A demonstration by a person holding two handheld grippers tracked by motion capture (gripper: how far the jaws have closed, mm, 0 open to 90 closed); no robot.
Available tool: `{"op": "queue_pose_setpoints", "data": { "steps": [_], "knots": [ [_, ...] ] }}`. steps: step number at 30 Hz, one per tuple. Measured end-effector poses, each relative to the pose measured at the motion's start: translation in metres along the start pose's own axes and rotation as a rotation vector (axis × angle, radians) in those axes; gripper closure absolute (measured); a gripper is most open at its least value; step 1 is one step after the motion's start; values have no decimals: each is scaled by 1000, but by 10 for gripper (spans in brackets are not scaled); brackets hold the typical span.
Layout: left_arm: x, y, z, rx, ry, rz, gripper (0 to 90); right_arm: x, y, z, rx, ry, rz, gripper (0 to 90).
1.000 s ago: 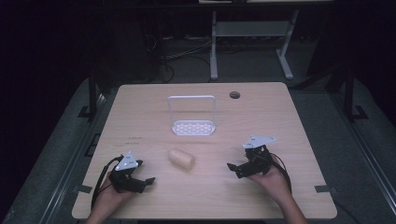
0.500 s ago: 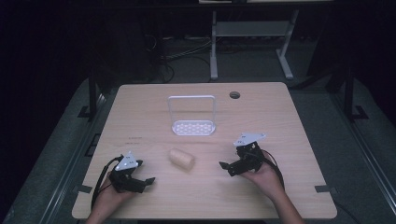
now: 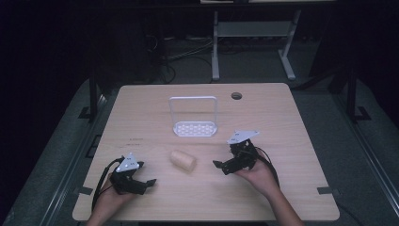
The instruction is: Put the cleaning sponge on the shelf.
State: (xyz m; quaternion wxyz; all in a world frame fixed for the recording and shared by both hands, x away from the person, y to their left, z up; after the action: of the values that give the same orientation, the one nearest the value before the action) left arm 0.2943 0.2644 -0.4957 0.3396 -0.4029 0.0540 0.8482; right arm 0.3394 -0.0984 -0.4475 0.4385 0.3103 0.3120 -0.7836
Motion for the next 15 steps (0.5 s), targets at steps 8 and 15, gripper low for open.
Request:
{"op": "queue_pose_setpoints", "data": {
  "steps": [8, 15],
  "knots": [
    [0, 0, 0, -1, 0, -2, 131, -9, -3, -12, -27, 2, 13, 22],
    [0, 0, 0, -1, 0, -2, 131, -16, -6, -20, -44, 18, 14, 22]
  ]
}}
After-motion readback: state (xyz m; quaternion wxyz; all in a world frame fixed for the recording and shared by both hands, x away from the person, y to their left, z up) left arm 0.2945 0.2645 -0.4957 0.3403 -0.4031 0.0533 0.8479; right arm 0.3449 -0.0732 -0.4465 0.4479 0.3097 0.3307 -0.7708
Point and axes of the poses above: each handheld gripper's, and its own axes: z roughly backward along the jaws, x roughly out of its underside, y roughly to its right, the point moved 3 cm from there along -z, roughly forward along the jaws, and after that the axes turned 15 degrees about -x, right-handed, at the moved point
